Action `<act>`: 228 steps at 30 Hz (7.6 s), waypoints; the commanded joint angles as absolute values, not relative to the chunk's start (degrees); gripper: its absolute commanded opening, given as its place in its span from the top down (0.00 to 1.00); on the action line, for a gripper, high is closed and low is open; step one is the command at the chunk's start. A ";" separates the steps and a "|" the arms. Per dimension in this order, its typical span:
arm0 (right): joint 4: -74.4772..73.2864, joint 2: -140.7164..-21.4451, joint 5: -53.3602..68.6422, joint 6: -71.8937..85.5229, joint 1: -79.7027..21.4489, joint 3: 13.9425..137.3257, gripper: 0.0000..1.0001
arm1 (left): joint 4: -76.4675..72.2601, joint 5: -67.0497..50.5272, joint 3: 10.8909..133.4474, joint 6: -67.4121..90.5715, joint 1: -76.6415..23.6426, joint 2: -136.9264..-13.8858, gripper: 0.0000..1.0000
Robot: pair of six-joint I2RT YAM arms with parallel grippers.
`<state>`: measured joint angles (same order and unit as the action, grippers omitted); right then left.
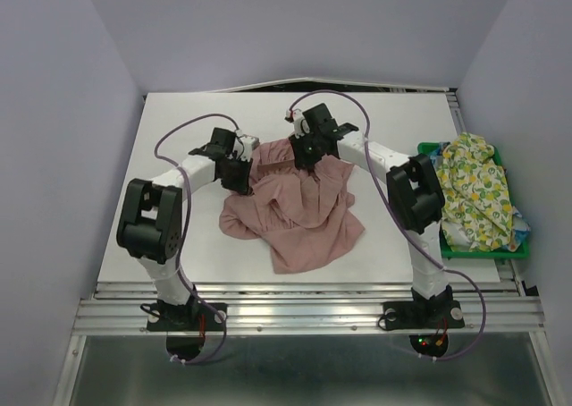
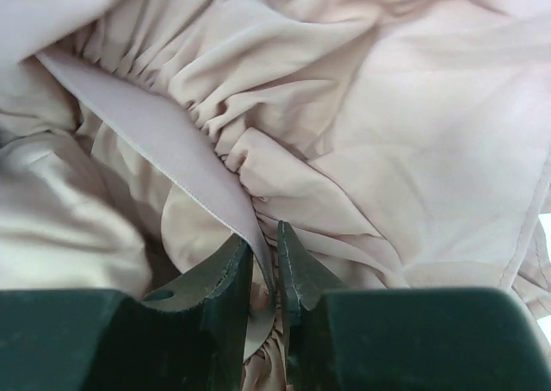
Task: Fold and stack the skirts
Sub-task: Flatten the skirt out
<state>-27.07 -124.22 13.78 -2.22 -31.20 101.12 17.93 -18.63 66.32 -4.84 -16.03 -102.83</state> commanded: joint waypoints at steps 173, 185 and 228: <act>-27.25 -99.12 -4.30 -9.05 -16.35 120.40 0.99 | 13.46 -8.08 98.08 -9.67 -16.70 -82.33 1.00; -17.50 -123.21 -10.28 -11.07 -15.64 140.08 0.99 | 8.44 -16.61 123.87 -10.72 -8.97 -110.17 1.00; 0.18 -109.24 5.28 -5.27 -14.33 91.13 0.99 | -25.14 -14.17 62.38 -33.32 -6.94 -91.75 1.00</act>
<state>1.54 -108.92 13.15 -4.03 -17.78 85.56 -24.12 -24.99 55.90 -33.10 -9.63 -90.35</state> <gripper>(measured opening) 0.026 0.025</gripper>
